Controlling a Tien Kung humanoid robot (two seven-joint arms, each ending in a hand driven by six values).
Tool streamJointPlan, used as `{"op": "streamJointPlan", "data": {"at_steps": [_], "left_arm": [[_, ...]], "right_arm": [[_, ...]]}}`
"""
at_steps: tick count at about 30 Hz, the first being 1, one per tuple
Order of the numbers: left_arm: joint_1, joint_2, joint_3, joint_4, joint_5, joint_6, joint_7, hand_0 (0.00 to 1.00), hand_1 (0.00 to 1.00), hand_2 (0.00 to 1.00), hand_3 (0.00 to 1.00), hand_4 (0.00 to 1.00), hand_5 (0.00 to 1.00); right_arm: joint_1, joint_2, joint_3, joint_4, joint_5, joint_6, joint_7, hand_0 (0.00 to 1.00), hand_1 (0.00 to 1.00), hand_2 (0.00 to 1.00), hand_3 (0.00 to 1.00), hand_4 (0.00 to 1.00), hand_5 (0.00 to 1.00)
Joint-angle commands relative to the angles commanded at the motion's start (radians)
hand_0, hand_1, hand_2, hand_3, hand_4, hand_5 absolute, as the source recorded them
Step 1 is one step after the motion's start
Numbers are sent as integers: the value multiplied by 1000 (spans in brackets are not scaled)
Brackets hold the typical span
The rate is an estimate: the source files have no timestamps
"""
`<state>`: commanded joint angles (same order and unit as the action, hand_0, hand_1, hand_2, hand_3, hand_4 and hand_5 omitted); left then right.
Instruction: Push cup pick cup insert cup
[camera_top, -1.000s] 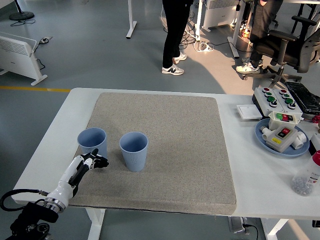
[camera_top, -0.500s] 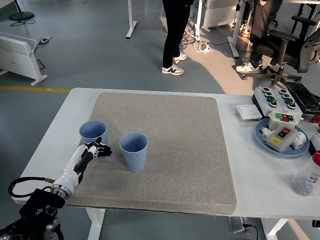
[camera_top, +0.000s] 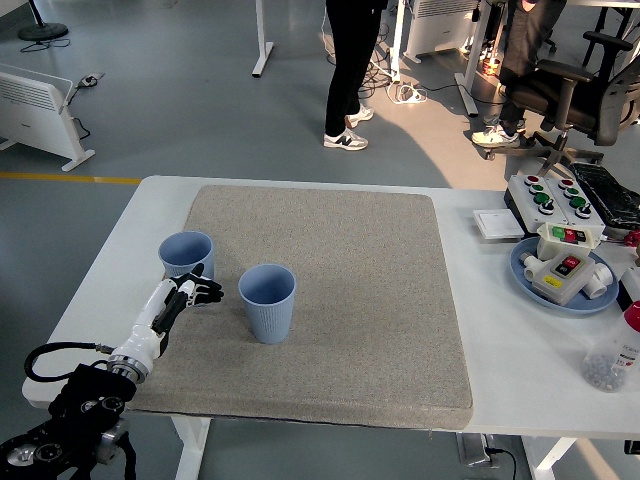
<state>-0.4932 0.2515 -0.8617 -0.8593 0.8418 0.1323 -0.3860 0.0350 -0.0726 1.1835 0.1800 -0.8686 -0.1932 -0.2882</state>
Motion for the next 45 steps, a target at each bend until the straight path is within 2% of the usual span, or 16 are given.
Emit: {"op": "streamJointPlan", "data": {"at_steps": [10,17,29,34,39,45], "left_arm": [[-56,-6,70,71,-58,-7,-9,665,533,489,449,636,998],[-89,-10,110,113,-67,-1,-18,664,531,485,445,623,998],[-94,-9,128,145,-75,2,-27,663,527,483,441,614,998],[-86,-5,116,131,-60,4,-25,663,527,483,441,614,998],[-61,6,66,93,-27,5,-14,653,526,481,440,612,998],[-1,37,-36,-5,42,-1,15,646,525,481,441,614,998]], "right_arm": [[1,0,-9,0,-4,1,-1,528,546,617,654,229,797],[-1,0,-23,0,-1,1,-2,528,546,617,652,227,798],[-9,0,-36,0,-4,3,-6,528,546,617,652,225,799],[-10,-1,-37,0,-6,4,-6,528,546,617,652,225,799],[-8,-1,-38,0,-2,4,-4,528,547,617,650,224,798],[-4,-2,-33,0,-2,4,-1,528,547,615,650,221,797]]}}
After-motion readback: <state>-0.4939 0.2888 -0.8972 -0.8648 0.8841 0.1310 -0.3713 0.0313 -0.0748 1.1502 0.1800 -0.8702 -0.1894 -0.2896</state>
